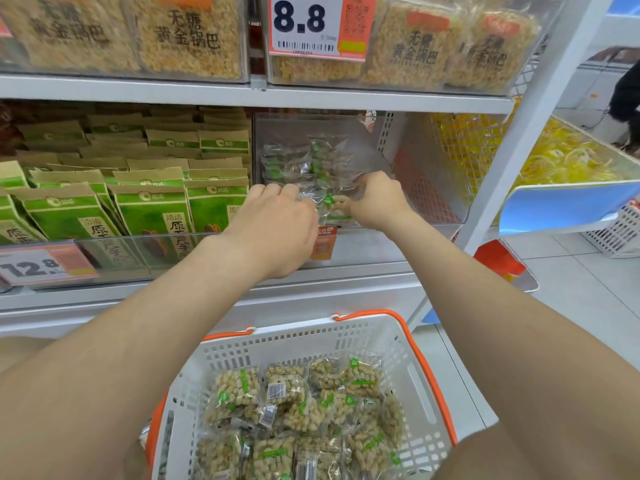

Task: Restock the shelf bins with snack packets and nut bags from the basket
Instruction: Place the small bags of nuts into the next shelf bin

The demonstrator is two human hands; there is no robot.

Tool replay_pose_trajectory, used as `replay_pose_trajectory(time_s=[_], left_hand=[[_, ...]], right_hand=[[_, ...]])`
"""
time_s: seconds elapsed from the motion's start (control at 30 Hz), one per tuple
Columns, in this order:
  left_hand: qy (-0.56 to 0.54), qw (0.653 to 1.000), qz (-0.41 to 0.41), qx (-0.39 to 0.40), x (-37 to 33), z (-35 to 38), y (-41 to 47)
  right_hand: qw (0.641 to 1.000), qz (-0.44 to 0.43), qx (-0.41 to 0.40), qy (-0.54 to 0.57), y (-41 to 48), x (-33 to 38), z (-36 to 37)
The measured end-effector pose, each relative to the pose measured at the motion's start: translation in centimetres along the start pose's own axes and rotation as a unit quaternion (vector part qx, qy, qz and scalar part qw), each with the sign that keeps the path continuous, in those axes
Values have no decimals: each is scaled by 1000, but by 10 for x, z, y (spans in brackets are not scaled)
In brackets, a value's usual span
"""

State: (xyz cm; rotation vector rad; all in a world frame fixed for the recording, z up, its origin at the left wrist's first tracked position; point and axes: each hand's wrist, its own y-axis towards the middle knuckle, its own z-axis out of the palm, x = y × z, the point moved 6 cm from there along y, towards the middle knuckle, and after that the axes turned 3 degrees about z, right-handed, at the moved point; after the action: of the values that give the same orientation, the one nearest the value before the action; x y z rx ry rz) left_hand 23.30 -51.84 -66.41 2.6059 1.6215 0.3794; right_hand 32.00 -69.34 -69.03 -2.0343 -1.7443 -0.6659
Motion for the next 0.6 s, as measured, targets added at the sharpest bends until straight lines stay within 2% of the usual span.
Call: replay_pose_trajectory(time_s=[0.17, 0.37, 0.47, 0.53, 0.6], left_hand=[[4, 1000, 0, -17, -2, -4, -1], [-30, 999, -8, -23, -3, -3, -1], [-77, 995, 1, -66, -4, -9, -2], [-91, 988, 13, -124, -4, -17, -4], [-102, 978, 36, -181, -8, -30, -10]], right_hand=[[997, 42, -54, 19, 4, -7, 1], [998, 50, -40, 17, 5, -8, 3], [998, 52, -36, -23, -4, -9, -2], [996, 24, -71, -56, -14, -4, -8], [984, -74, -138, -80, -28, 11, -17]])
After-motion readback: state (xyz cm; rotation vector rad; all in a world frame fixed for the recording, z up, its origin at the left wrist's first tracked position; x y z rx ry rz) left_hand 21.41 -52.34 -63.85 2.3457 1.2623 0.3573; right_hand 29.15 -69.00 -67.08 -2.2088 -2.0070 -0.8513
